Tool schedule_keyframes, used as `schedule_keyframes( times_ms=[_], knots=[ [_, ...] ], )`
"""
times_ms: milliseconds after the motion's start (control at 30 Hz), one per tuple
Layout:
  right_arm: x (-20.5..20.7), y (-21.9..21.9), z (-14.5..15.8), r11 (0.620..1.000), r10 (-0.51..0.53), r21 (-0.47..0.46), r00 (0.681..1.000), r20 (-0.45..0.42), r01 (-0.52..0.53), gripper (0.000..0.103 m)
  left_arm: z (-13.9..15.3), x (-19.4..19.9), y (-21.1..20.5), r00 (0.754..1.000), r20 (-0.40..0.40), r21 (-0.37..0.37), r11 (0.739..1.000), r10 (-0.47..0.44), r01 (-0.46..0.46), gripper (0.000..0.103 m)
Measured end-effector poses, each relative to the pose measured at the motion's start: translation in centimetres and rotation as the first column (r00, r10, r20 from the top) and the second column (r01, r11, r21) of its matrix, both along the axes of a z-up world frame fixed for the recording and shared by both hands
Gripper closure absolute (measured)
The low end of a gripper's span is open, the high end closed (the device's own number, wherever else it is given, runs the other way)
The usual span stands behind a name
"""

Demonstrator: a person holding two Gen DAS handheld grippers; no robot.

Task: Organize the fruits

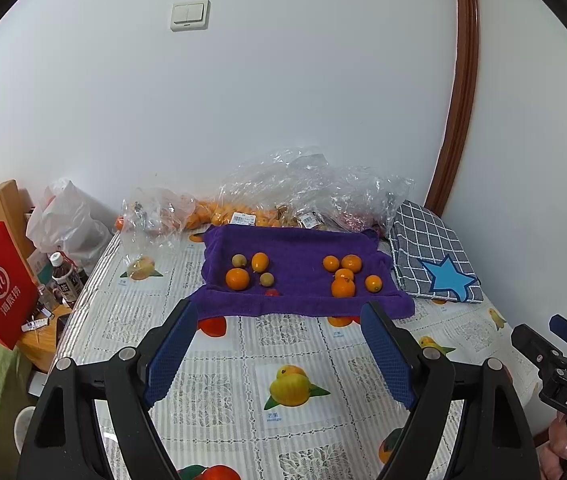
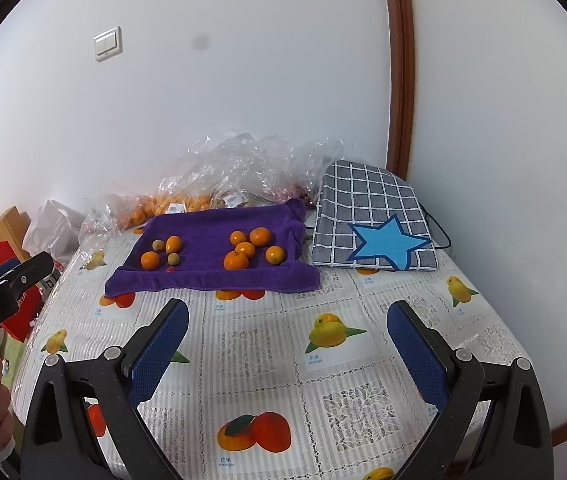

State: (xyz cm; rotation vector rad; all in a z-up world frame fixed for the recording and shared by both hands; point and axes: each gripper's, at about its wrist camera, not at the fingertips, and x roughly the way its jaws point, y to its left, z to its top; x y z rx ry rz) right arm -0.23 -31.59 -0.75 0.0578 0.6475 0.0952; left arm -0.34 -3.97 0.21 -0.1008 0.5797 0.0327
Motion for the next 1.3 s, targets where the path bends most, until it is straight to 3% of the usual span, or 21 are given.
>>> schedule_keyframes(
  times_ms=[1300],
  knots=[
    [-0.46, 0.16, 0.24, 1.000, 0.011, 0.007, 1.000, 0.012, -0.011, 0.004, 0.03, -0.38, 0.48, 1.000, 0.006, 0.001, 1.000, 0.010, -0.010, 0.020]
  ],
)
